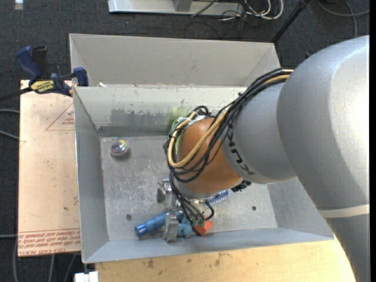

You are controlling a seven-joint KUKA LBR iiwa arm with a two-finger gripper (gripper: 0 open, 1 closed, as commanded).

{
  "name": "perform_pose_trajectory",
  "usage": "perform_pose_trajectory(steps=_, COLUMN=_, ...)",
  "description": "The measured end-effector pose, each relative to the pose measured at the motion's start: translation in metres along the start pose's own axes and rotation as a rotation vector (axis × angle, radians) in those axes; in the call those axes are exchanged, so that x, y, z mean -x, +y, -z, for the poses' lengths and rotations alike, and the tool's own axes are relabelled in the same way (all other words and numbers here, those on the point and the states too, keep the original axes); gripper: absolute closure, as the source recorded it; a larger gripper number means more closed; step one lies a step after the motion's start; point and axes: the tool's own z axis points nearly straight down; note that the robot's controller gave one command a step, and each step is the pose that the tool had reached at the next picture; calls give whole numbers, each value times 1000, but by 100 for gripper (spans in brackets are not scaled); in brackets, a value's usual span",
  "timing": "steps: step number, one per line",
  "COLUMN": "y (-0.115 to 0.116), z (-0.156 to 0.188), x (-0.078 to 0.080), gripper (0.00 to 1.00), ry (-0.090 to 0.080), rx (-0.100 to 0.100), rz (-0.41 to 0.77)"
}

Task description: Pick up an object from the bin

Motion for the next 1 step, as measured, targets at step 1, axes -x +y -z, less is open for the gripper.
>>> perform_pose_trajectory(steps=1, y=1, z=1, x=1, gripper=0, ry=-4, rx=2, rz=-2)
